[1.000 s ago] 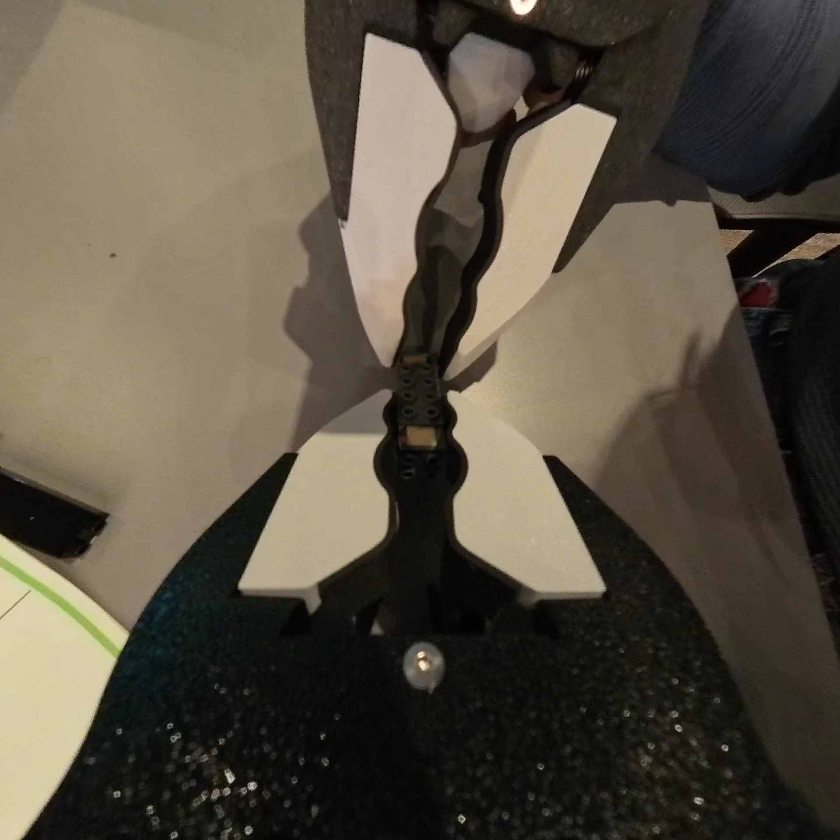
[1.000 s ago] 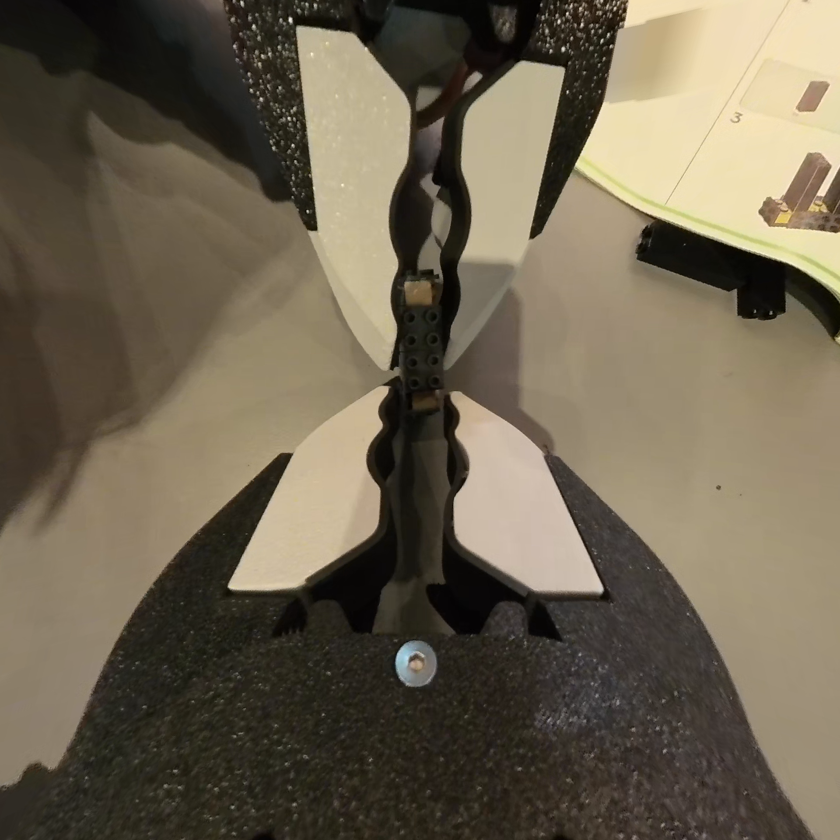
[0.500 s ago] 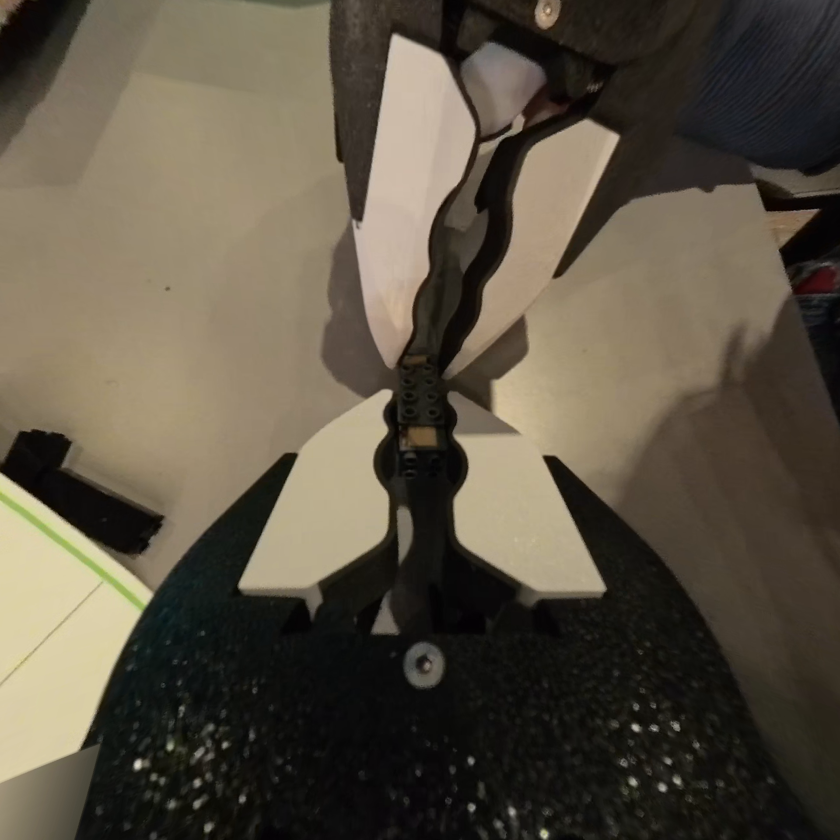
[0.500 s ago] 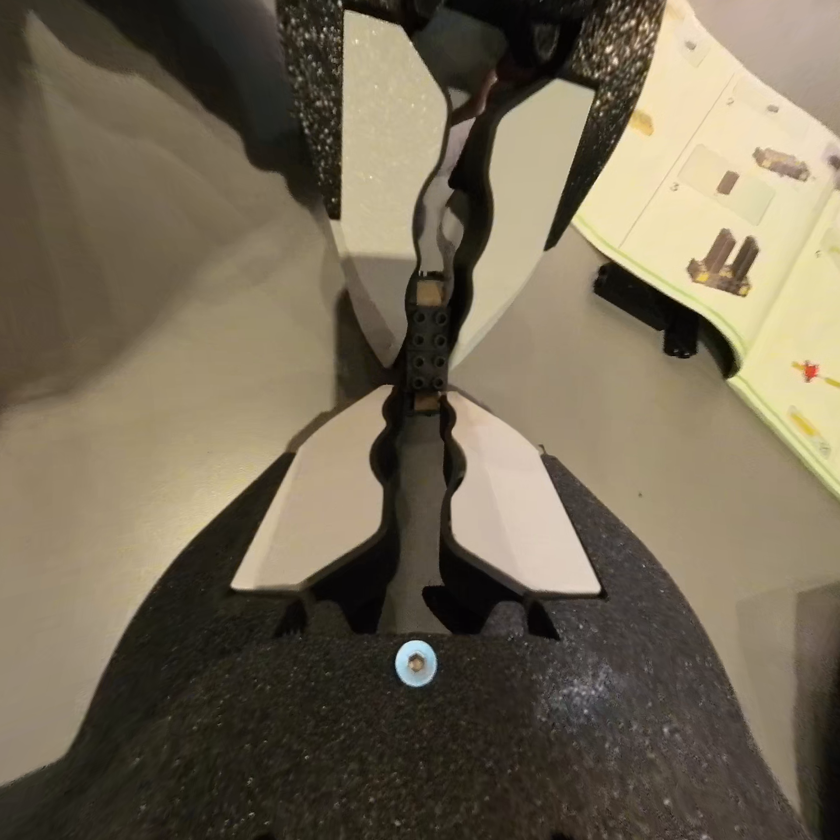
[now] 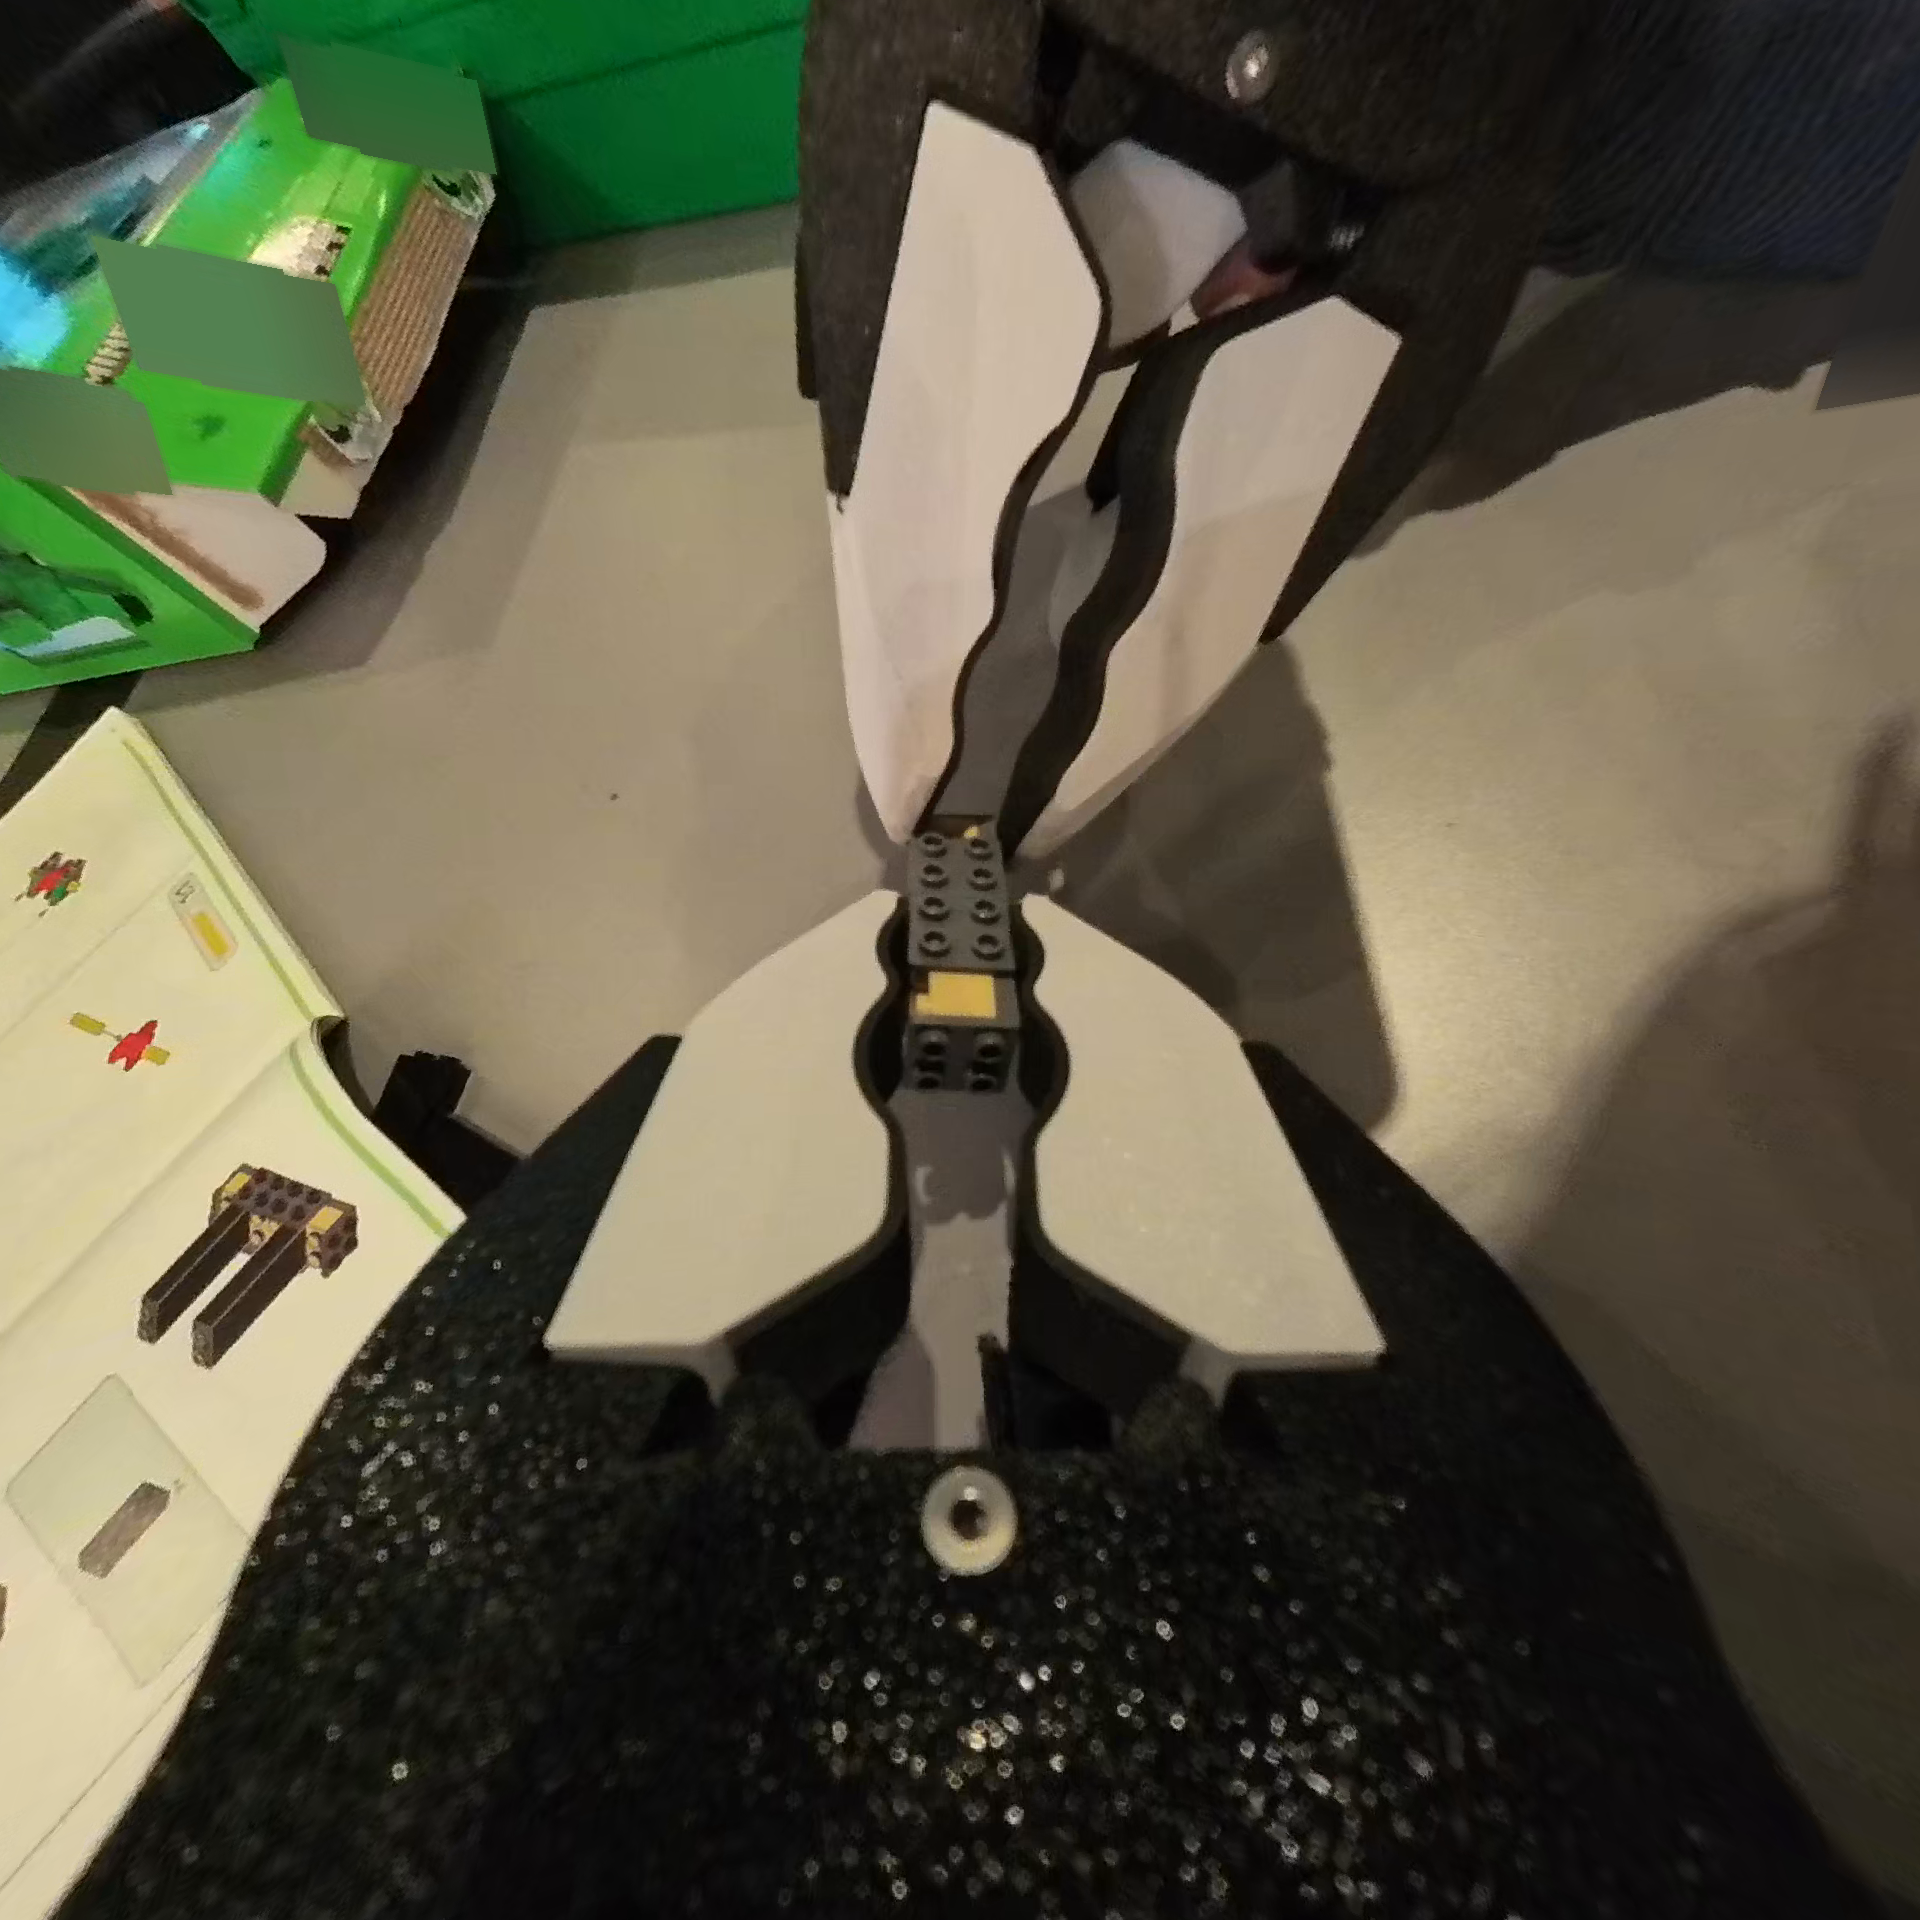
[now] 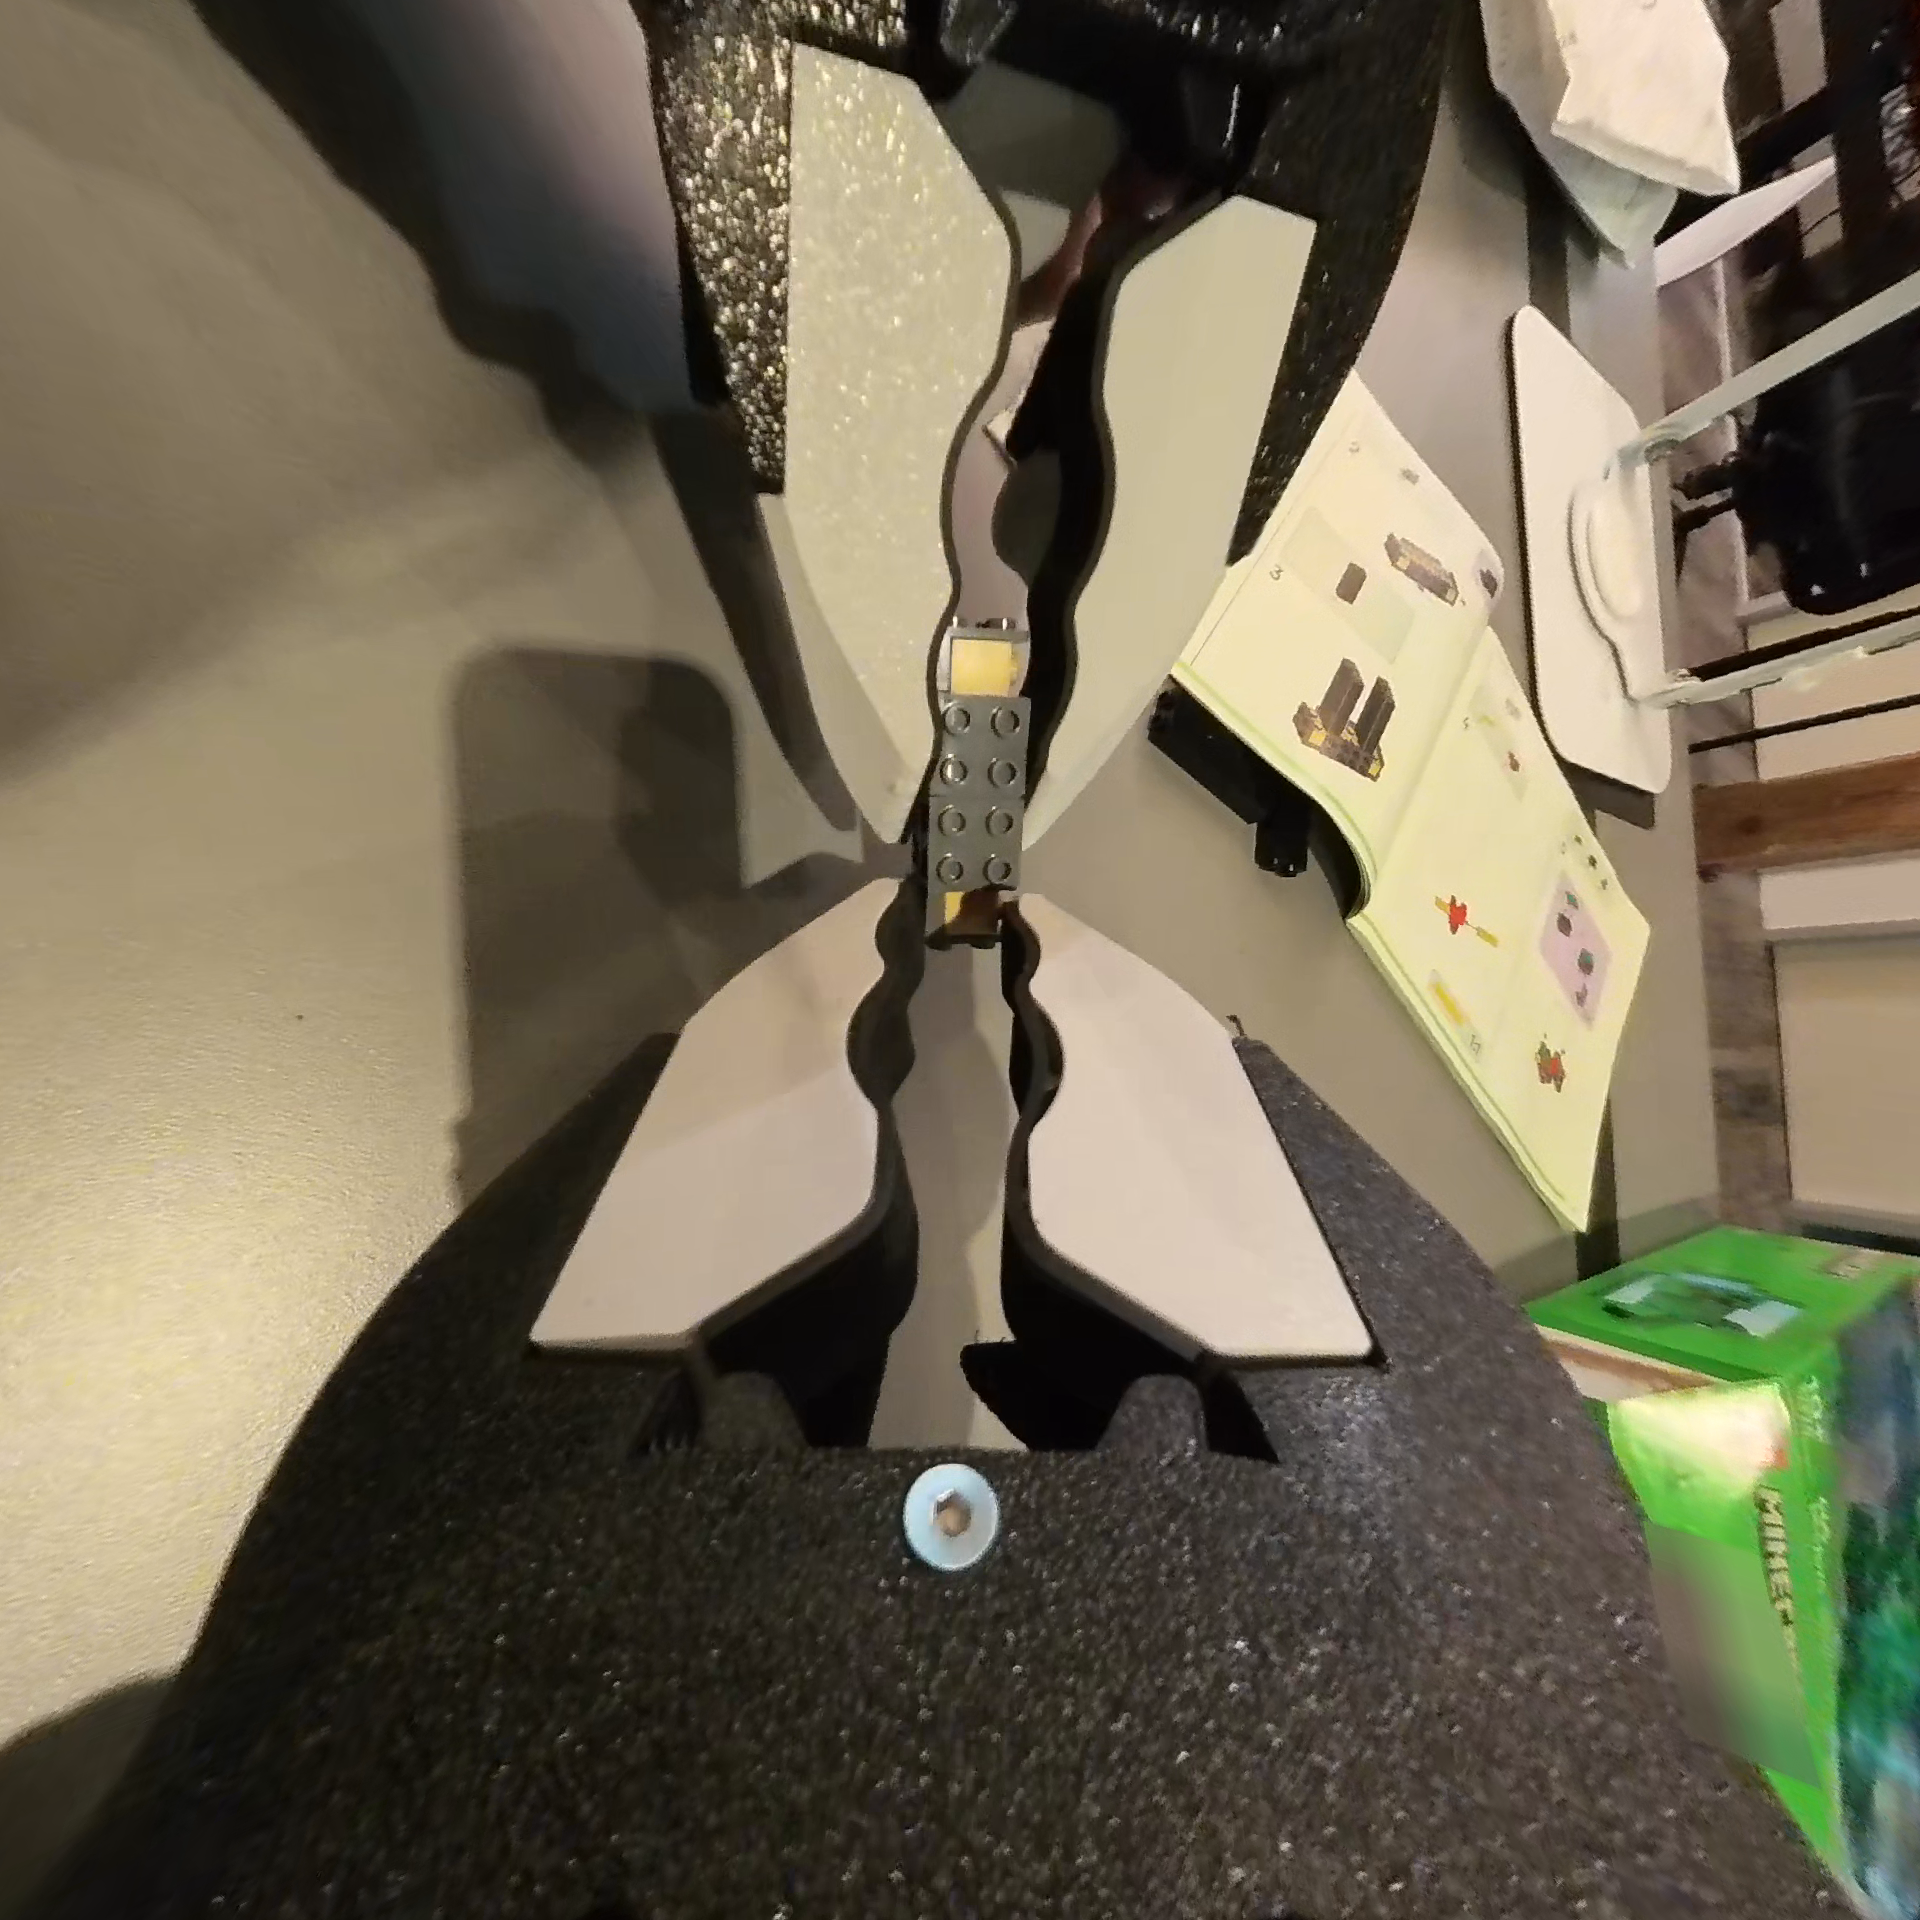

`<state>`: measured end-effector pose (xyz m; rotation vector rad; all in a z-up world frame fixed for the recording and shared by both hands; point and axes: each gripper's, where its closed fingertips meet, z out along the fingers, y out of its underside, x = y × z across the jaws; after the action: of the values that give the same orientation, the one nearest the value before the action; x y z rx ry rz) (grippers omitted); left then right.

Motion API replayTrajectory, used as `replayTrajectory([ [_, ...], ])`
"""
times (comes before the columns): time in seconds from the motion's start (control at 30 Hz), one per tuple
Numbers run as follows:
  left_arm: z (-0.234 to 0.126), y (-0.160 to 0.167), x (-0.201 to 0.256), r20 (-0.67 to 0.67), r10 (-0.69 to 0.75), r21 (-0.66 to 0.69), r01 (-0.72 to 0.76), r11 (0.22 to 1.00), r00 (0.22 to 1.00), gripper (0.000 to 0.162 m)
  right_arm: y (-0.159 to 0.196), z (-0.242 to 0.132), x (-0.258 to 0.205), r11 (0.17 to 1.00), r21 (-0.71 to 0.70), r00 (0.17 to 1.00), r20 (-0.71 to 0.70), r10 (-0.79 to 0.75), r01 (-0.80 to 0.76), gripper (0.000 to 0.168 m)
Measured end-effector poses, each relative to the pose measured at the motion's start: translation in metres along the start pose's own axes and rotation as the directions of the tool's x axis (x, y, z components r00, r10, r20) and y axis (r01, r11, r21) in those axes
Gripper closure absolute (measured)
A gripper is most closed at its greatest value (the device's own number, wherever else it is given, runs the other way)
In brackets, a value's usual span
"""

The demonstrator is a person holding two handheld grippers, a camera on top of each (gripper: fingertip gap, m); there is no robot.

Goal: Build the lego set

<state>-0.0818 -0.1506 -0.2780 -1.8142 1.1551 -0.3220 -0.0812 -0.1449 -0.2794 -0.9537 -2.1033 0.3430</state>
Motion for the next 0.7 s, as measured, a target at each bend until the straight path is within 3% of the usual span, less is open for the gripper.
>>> replayTrajectory([
  [0.57,0.0018,0.0000,0.0031,-0.012,0.038,0.016,-0.037,0.999,0.999,0.145,0.0012,-0.0001,-0.0036,0.999,-0.017,0.999,0.007,-0.042,0.042,0.155],
  [0.7,-0.0002,-0.0029,-0.0029,0.041,0.067,0.033,-0.068,0.997,0.997,0.145,-0.0005,-0.0012,0.0027,1.000,0.013,0.999,-0.040,-0.023,0.023,0.154],
])
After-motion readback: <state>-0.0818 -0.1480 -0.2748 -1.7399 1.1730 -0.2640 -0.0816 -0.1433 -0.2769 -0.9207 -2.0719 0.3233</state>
